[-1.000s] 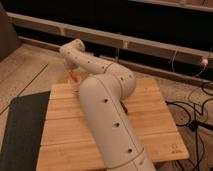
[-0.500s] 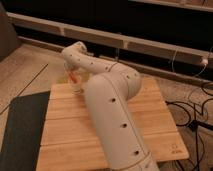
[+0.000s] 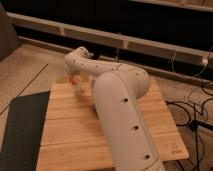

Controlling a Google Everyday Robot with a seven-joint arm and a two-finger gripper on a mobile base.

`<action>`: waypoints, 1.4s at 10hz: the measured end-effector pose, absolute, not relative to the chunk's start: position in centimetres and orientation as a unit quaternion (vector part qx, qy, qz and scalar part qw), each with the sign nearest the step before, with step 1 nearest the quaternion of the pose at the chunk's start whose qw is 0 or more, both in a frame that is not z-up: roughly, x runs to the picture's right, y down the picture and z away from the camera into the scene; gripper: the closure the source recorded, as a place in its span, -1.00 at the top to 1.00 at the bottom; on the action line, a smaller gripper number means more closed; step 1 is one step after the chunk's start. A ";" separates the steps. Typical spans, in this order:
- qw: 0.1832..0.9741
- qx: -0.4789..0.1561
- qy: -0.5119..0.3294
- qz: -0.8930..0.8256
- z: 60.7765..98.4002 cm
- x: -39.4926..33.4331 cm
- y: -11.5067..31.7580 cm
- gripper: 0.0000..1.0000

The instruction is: Place the pepper in the ceramic cup

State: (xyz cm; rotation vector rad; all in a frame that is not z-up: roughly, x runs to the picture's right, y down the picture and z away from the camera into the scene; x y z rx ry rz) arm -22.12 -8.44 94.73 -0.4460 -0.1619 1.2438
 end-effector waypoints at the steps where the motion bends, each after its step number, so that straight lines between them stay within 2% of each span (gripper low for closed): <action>1: 0.786 -0.207 -0.073 0.578 94.9 -21.9 -8.1 -0.99; 2: 0.785 -0.207 -0.068 0.580 95.1 -21.6 -7.8 -0.84; 6: 0.782 -0.210 -0.062 0.584 95.1 -21.3 -7.2 0.03; 7: 0.782 -0.210 -0.062 0.584 95.1 -21.4 -7.1 0.18; 8: 0.782 -0.211 -0.064 0.583 94.9 -21.5 -7.1 0.26; 14: 0.794 -0.202 -0.080 0.568 93.9 -21.8 -7.7 0.26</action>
